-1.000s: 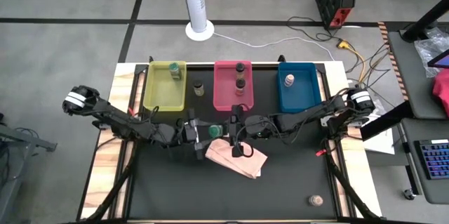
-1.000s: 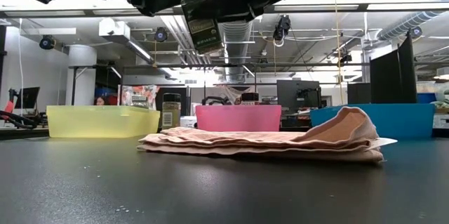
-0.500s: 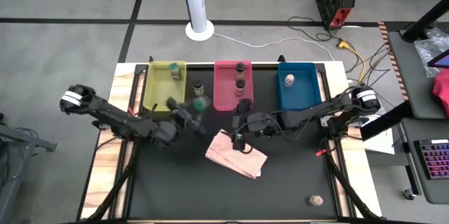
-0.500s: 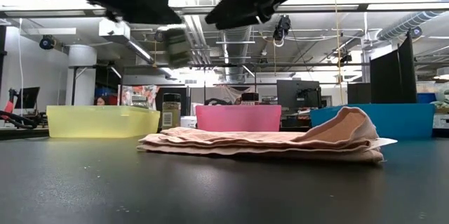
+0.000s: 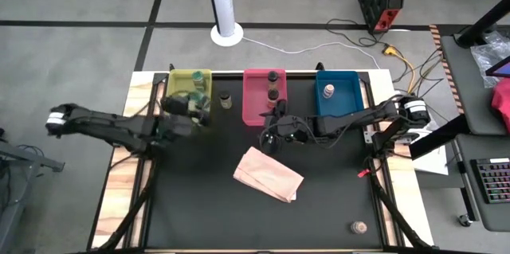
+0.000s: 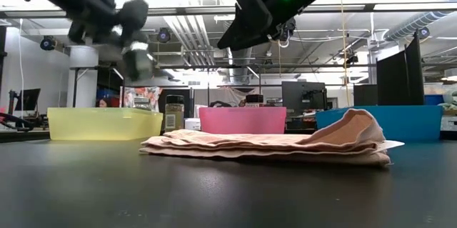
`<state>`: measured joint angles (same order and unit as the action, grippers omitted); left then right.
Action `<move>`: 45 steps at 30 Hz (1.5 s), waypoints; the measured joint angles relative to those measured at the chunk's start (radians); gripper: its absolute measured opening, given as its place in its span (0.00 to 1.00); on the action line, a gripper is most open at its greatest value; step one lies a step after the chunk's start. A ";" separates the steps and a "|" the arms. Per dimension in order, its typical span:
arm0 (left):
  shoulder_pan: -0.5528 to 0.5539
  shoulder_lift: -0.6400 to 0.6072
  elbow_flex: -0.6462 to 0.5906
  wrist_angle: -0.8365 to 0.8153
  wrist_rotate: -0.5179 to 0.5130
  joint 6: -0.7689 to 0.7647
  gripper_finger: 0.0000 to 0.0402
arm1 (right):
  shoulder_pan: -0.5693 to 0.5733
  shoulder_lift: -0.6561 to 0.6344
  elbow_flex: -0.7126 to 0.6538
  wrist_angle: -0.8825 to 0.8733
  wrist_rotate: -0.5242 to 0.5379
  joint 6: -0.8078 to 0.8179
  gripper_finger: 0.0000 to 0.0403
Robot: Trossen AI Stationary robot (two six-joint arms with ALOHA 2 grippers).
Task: Sort spices by type
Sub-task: Put the green seasoning bottle into the yellow bin
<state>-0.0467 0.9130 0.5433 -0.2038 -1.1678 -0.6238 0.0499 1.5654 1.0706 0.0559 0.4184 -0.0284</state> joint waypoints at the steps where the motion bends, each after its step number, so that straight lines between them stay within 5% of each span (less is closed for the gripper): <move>1: 0.049 -0.017 0.000 -0.094 0.055 -0.094 0.47 | -0.002 0.000 0.000 0.000 -0.002 -0.008 0.78; 6: 0.232 -0.022 -0.016 -0.343 0.248 -0.301 0.47 | -0.006 0.000 -0.001 0.001 -0.003 -0.017 0.77; 16: 0.268 -0.018 -0.077 -0.312 0.134 -0.356 0.47 | -0.008 0.000 -0.012 0.002 -0.003 -0.035 0.75; 23: 0.365 -0.011 -0.118 -0.310 0.130 -0.388 0.47 | -0.010 0.000 -0.036 0.009 -0.002 -0.024 0.77; 45: 0.402 0.148 -0.138 -0.302 0.154 -0.504 0.49 | -0.010 0.000 -0.045 0.009 -0.002 -0.023 0.77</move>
<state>0.3557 1.0609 0.4058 -0.5061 -1.0141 -1.1273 0.0402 1.5654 1.0256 0.0649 0.4168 -0.0517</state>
